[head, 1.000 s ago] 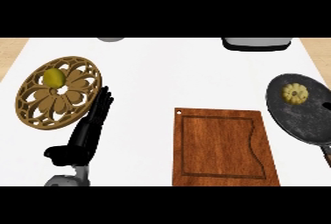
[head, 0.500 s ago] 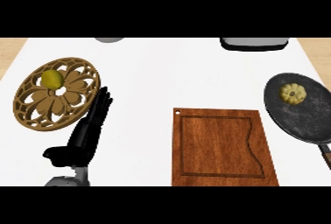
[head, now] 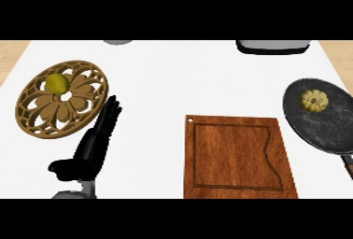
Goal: Pick the squash from the cutting board and place it in the pan
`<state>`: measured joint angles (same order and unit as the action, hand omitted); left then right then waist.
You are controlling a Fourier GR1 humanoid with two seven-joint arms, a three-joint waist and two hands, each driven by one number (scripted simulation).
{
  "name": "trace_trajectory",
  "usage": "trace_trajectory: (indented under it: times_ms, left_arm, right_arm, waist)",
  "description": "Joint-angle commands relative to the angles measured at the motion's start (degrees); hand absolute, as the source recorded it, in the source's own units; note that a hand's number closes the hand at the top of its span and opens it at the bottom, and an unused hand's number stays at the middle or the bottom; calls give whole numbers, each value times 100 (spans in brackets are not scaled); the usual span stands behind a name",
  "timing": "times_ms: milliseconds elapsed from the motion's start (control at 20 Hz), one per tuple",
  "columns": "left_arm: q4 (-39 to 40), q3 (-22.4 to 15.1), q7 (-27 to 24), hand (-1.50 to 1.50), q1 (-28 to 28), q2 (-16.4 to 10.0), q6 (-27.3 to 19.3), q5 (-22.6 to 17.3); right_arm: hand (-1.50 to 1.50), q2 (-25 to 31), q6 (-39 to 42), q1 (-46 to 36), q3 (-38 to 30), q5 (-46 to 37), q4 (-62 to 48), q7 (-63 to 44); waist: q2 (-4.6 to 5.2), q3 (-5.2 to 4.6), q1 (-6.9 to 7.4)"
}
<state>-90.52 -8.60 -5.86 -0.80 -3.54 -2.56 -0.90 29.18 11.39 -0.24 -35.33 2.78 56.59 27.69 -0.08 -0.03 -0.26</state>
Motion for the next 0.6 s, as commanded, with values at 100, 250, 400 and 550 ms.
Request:
trace_trajectory:
  times_ms: [100,250,400,550]
  left_arm:
    - [105,-35,-204,0,113,140,49,116]
    - [-23,149,218,0,-257,109,57,60]
    - [170,204,75,0,-267,119,68,127]
    - [47,439,163,0,-373,-19,311,-109]
  right_arm:
    - [-150,-213,-97,629,-1,6,702,-135]
    - [-150,-32,-295,259,92,-219,216,-104]
    - [-150,-345,-492,373,211,-174,986,-623]
    - [-150,-46,-215,494,49,-254,618,-198]
  waist:
    - [4,1,7]
    - [7,3,20]
    - [7,1,14]
    - [8,3,19]
